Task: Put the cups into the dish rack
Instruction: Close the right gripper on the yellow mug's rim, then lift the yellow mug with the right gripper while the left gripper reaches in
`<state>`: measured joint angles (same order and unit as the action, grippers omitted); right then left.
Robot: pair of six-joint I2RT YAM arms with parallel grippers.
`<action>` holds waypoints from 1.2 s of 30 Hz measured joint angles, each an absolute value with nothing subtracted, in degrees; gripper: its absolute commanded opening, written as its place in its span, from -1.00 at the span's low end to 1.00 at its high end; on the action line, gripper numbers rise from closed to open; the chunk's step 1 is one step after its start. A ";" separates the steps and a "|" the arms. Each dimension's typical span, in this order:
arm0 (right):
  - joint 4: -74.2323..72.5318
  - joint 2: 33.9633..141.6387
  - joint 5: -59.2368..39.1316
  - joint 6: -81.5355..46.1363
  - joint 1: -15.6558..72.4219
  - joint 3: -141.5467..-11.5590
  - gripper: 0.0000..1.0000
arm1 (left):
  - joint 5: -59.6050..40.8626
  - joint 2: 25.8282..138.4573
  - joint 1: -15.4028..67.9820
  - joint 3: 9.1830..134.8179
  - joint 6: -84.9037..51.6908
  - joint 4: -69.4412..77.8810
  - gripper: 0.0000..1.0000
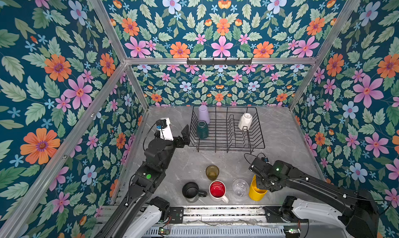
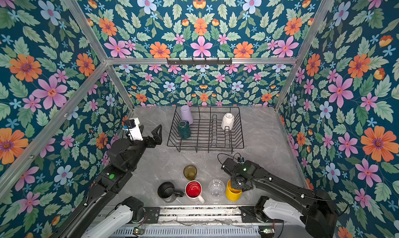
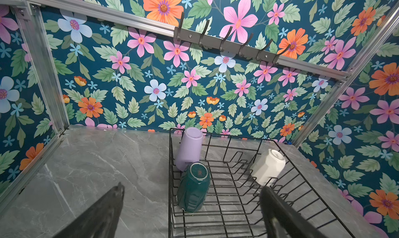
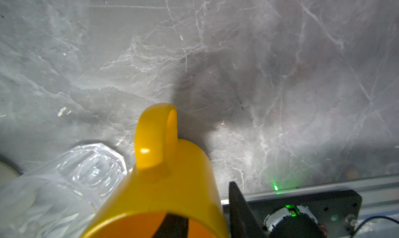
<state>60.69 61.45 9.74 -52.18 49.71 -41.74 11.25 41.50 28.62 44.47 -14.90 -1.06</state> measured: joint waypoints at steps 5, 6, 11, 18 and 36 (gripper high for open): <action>61.14 61.08 11.90 -52.25 49.71 -42.78 -0.87 | 11.27 41.50 28.62 44.47 -14.90 -1.06 0.99; 61.56 60.82 11.90 -52.38 49.74 -43.13 -0.96 | 11.27 41.50 28.62 44.47 -14.90 -1.06 0.99; 62.11 59.53 13.06 -52.66 49.52 -43.42 -1.00 | 11.31 41.45 28.62 44.47 -14.90 -1.04 0.99; 62.13 59.29 13.82 -52.42 49.54 -43.03 -1.00 | 11.25 42.30 28.62 44.62 -14.92 -1.06 0.99; 59.11 62.04 12.56 -49.45 47.97 -42.44 -1.00 | 10.59 43.68 28.62 45.80 -14.94 -0.95 0.99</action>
